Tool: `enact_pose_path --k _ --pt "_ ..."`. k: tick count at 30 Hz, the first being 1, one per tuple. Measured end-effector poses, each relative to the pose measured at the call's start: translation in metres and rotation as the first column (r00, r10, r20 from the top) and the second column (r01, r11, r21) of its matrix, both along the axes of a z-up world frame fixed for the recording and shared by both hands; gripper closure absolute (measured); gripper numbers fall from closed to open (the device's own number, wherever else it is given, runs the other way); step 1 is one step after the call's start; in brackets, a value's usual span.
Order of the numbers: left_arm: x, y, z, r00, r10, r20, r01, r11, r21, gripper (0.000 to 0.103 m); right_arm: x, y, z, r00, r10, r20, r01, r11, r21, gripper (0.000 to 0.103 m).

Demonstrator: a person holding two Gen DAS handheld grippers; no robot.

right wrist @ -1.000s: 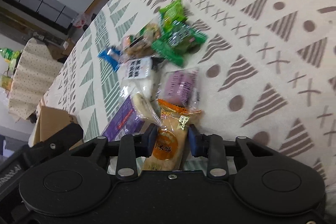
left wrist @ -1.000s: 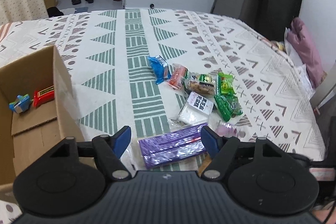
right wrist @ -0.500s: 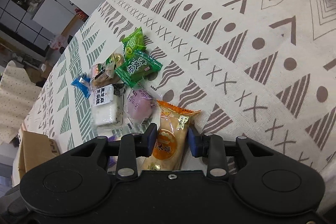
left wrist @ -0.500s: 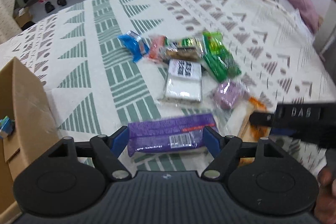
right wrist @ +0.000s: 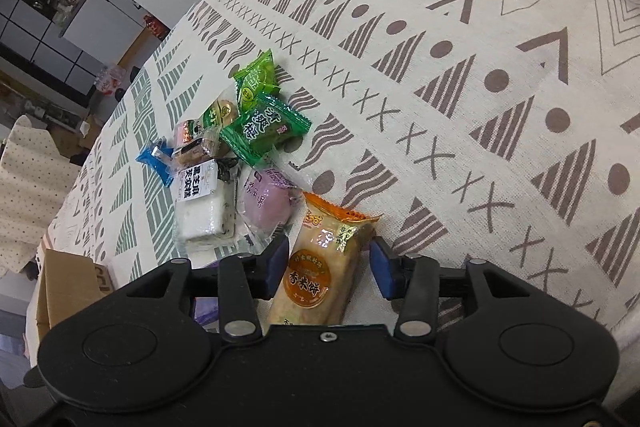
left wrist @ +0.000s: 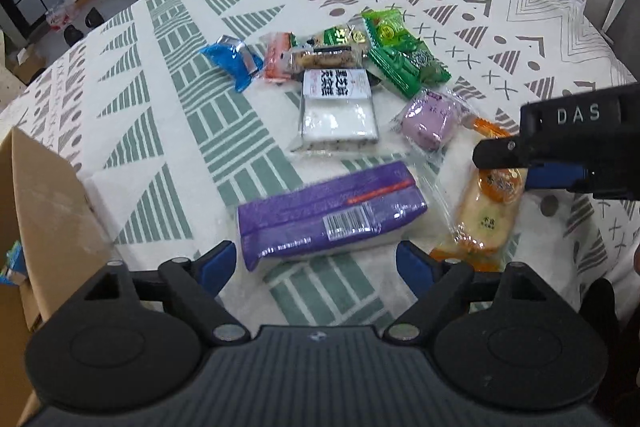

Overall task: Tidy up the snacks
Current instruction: 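Grasp the purple bread with left tool while right tool grasps orange cake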

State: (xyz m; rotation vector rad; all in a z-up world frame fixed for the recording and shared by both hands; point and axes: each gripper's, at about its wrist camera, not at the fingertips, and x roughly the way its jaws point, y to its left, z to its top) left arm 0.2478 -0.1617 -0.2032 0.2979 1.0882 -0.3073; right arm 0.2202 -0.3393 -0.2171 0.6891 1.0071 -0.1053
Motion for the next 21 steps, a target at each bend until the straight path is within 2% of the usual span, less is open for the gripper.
enact_pose_path --k 4,6,9,17,21 --pt "0.002 -0.004 -0.007 1.000 0.013 0.011 -0.014 0.999 0.051 0.017 -0.002 0.003 0.001 1.000 0.023 0.000 -0.023 1.000 -0.003 0.039" --pt "0.007 -0.007 -0.009 0.999 0.024 0.024 -0.025 0.997 0.069 0.017 -0.001 0.009 0.001 0.999 0.047 -0.002 -0.047 0.999 -0.020 0.035" --pt "0.014 -0.013 -0.011 0.999 0.007 0.040 -0.010 0.996 0.090 0.017 0.001 0.013 0.001 0.998 0.070 -0.007 -0.070 0.996 -0.045 0.034" --pt "0.028 -0.029 -0.015 0.996 -0.040 0.079 0.031 0.994 0.107 0.015 0.002 0.010 -0.001 0.999 0.051 -0.007 -0.051 0.998 -0.024 0.034" --pt "0.035 -0.030 -0.020 0.995 -0.040 0.094 0.033 0.997 0.073 0.013 0.001 0.006 -0.002 0.999 0.042 -0.003 -0.042 0.999 -0.013 0.035"
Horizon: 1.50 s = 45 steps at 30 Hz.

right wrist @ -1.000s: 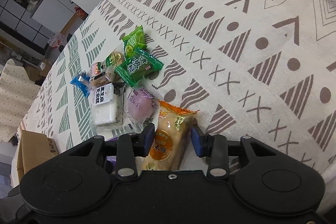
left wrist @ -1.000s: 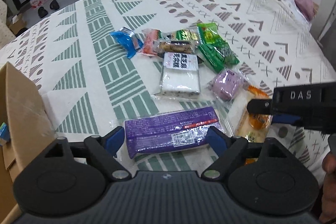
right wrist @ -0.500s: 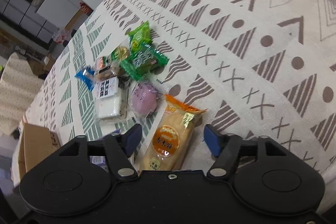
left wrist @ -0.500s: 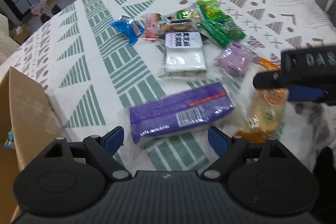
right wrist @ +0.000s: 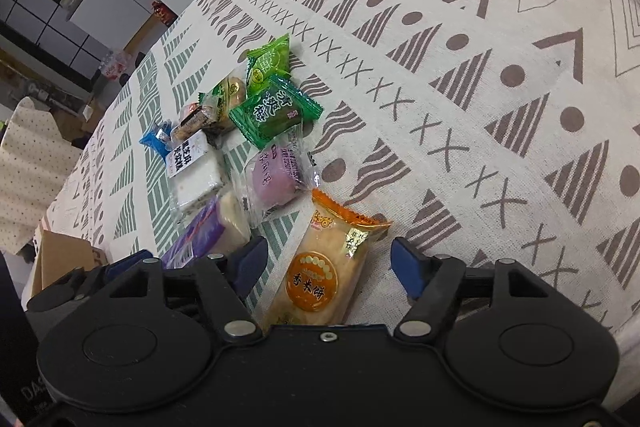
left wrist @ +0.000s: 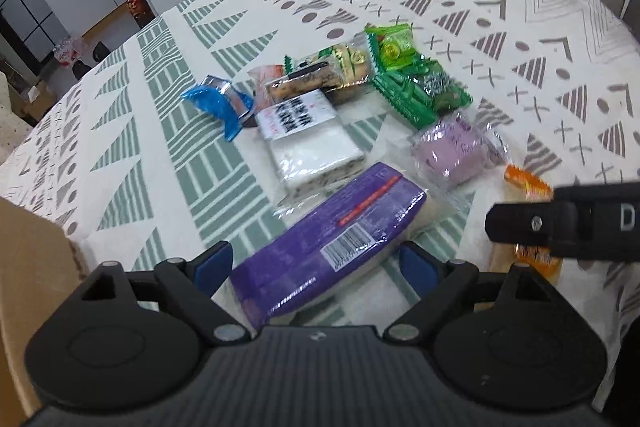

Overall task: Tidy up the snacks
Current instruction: 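Grasp the purple bread with left tool while right tool grasps orange cake, then carry both packs over the box and open both tools to drop them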

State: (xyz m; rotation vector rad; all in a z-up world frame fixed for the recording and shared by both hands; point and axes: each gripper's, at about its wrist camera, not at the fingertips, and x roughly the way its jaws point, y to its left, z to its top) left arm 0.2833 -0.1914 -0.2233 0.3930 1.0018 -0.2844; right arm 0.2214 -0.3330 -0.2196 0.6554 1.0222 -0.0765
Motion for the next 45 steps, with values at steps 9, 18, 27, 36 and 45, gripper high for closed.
enact_pose_path --k 9,18,27,36,45 --pt "0.007 0.015 -0.004 0.997 0.066 -0.039 -0.071 0.986 -0.152 0.023 0.003 -0.005 -0.003 0.999 -0.036 0.010 0.036 0.999 -0.010 0.068" --pt "0.001 0.023 0.005 0.995 0.073 -0.069 -0.088 0.967 -0.238 0.064 -0.002 -0.008 -0.001 0.998 -0.054 0.027 0.054 0.998 0.033 0.072" --pt "-0.016 0.028 0.027 0.992 0.094 -0.081 -0.115 0.940 -0.322 0.080 -0.012 -0.006 0.014 0.995 -0.043 0.094 0.037 0.997 0.071 0.072" --pt "-0.033 0.049 0.054 0.981 0.180 -0.079 -0.196 0.896 -0.399 0.081 -0.019 -0.007 0.026 0.987 -0.037 0.158 0.016 0.991 0.132 0.072" --pt "-0.050 0.073 0.091 0.968 0.248 -0.036 -0.238 0.863 -0.445 0.082 -0.016 0.010 0.049 0.958 0.031 0.284 -0.078 0.984 0.158 0.072"
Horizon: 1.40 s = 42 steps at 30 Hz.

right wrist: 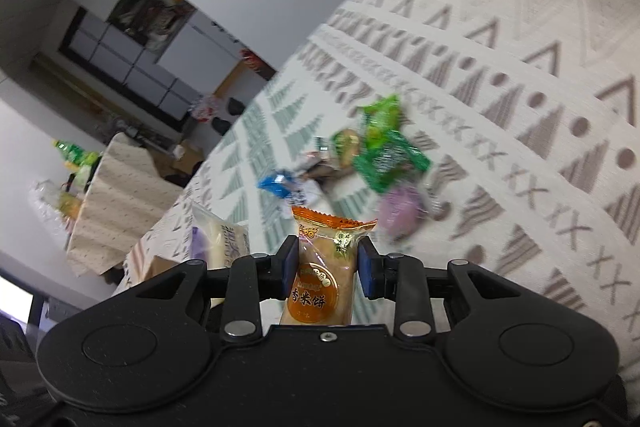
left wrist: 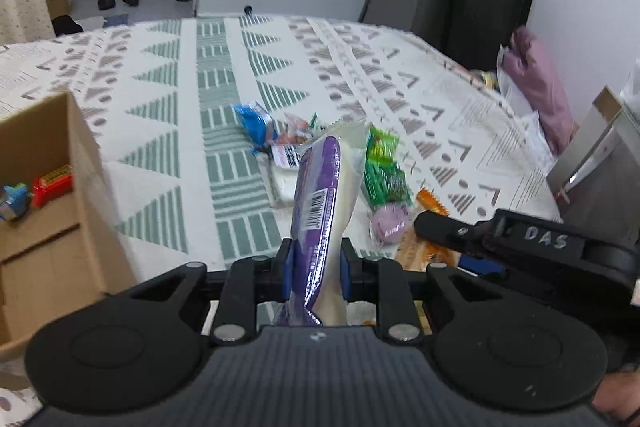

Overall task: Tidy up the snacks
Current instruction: 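Carry both packs over the box and open both tools to drop them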

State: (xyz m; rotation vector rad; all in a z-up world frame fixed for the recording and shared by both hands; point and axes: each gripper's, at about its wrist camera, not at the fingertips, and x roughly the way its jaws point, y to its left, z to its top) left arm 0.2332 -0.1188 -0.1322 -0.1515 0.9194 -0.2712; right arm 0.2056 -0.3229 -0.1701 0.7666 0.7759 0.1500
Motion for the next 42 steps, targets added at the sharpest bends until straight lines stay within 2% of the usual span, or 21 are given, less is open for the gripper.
enact_pose_path --k 9,23,32,38,42 --pt "-0.011 0.042 0.035 0.994 0.101 0.044 -0.101 0.995 -0.014 0.082 -0.001 0.034 0.038 0.995 0.064 0.072 -0.062 0.998 -0.023 0.072" --pt "-0.036 0.102 0.056 0.966 0.252 0.057 -0.250 0.967 -0.041 0.082 0.005 0.100 0.086 0.972 0.167 0.164 -0.154 0.984 -0.090 0.072" --pt "-0.044 0.145 0.056 0.940 0.337 0.060 -0.333 0.941 -0.066 0.082 0.011 0.142 0.095 0.954 0.243 0.175 -0.222 0.966 -0.129 0.072" --pt "-0.042 0.181 0.050 0.904 0.427 0.032 -0.423 0.902 -0.086 0.082 0.019 0.168 0.095 0.945 0.282 0.166 -0.260 0.955 -0.141 0.072" --pt "-0.039 0.200 0.042 0.891 0.453 0.011 -0.450 0.888 -0.097 0.081 0.027 0.187 0.092 0.939 0.306 0.159 -0.285 0.948 -0.141 0.072"
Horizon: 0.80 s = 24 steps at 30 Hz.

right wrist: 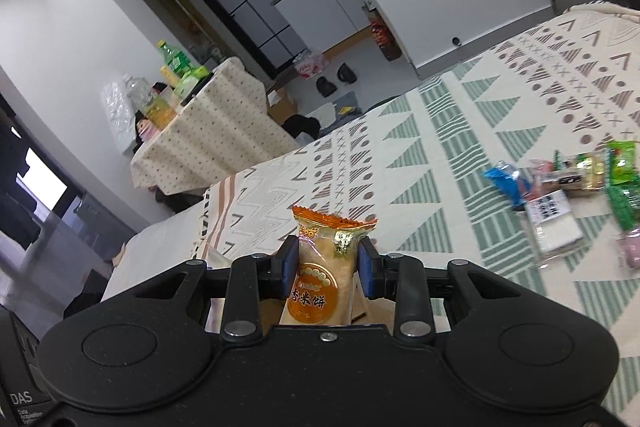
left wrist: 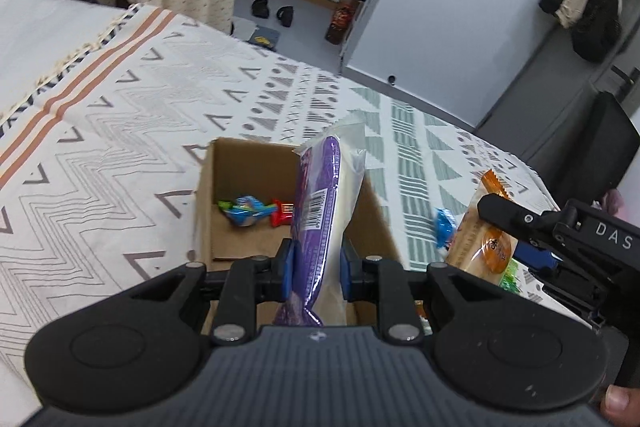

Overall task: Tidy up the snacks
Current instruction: 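Carry both packs over the box and open both tools to drop them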

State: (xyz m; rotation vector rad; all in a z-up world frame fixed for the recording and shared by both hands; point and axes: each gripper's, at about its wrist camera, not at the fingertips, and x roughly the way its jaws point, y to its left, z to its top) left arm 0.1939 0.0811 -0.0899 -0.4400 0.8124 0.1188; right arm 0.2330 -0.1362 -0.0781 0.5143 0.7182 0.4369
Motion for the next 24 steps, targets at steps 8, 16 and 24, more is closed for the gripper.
enact_pose_path --k 8,16,24 --pt "0.009 0.015 -0.012 0.999 0.031 -0.010 -0.030 0.999 0.017 0.079 0.011 0.034 -0.007 0.999 0.031 -0.013 -0.032 0.999 -0.029 0.072" --pt "0.009 0.015 -0.014 0.998 0.051 -0.030 -0.050 0.998 0.040 0.059 0.023 0.049 -0.007 0.996 0.094 0.008 -0.094 0.995 -0.018 0.054" --pt "0.004 0.007 -0.009 0.994 0.100 -0.036 -0.097 0.993 0.073 0.025 0.007 0.012 -0.003 0.999 0.053 0.007 -0.053 0.998 -0.025 0.030"
